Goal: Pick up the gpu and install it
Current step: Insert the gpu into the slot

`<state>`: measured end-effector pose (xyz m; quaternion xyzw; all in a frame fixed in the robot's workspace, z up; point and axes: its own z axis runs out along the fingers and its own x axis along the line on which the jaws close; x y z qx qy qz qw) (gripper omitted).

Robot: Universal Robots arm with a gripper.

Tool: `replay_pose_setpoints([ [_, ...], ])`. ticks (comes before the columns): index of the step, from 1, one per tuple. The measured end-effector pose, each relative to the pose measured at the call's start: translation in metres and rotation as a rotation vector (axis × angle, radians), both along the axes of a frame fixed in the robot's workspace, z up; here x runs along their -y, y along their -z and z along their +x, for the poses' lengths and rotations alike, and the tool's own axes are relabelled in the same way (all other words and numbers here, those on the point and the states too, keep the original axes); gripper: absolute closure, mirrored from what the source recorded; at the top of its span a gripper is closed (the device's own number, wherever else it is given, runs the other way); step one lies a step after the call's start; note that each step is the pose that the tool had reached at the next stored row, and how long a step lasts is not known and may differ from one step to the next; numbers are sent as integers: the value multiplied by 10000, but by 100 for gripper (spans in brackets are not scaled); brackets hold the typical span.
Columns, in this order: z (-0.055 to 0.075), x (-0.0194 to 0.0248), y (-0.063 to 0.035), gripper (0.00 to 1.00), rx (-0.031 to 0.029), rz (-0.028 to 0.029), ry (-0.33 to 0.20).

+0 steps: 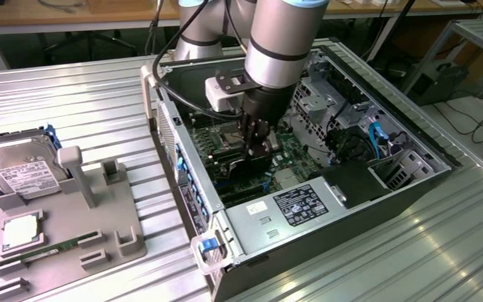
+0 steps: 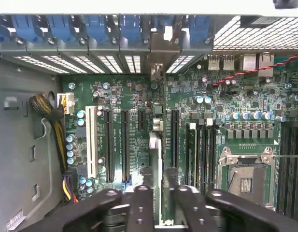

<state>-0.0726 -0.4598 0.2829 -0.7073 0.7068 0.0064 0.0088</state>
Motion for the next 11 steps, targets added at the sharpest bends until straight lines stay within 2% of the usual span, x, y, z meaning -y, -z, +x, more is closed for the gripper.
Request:
replay_pose_setpoints([
  [1, 0, 0, 0, 80, 0, 0, 0],
  [3, 0, 0, -1, 89, 0, -1, 1],
  [11, 0, 0, 0, 89, 0, -1, 1],
])
